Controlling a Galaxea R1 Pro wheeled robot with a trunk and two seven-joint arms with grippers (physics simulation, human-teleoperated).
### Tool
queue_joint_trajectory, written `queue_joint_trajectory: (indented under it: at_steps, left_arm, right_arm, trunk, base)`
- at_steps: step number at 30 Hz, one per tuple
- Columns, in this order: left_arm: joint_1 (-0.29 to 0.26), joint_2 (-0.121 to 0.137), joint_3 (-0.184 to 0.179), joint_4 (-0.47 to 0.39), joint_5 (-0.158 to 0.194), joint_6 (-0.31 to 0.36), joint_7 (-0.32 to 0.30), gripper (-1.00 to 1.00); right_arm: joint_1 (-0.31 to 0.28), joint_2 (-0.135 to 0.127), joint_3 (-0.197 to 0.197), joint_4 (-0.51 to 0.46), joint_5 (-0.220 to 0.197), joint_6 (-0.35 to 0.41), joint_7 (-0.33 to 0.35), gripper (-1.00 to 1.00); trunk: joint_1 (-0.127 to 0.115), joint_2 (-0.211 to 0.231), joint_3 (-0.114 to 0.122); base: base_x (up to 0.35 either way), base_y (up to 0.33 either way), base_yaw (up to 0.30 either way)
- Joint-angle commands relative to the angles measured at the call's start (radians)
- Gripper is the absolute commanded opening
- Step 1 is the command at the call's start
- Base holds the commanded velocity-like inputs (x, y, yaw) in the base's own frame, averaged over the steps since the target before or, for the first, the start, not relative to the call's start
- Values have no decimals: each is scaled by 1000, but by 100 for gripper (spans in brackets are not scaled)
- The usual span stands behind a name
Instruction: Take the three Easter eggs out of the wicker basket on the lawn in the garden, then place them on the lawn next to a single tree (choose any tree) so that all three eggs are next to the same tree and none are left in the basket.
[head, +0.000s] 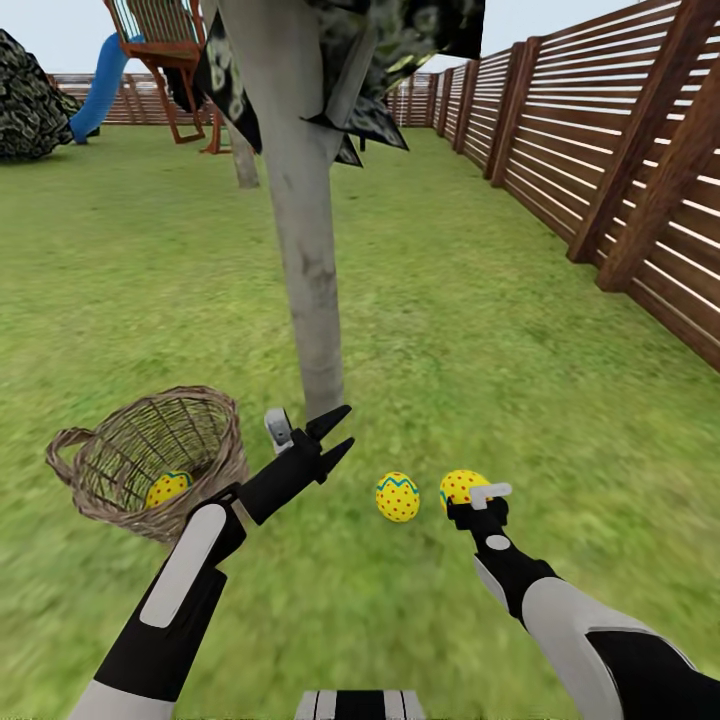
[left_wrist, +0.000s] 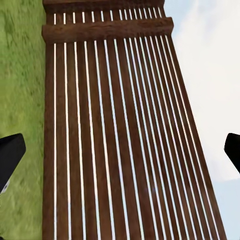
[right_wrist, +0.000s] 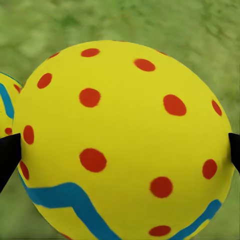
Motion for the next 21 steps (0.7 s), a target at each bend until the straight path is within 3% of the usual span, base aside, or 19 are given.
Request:
queue_joint_trajectory:
  at_steps: [1, 21]
  left_arm:
    - [0, 0, 1, 0, 3, 4, -1, 100]
    - [0, -2, 1, 1, 3, 3, 0, 100]
  right_arm:
    - [-1, 0, -3, 1, 9, -2, -4, -100]
    - [-1, -1, -4, 1, 8, -2, -4, -100]
  trunk:
    - [0, -1, -5]
    - [9, -5, -82]
  base:
    - [0, 0, 0]
    - [0, 0, 0]
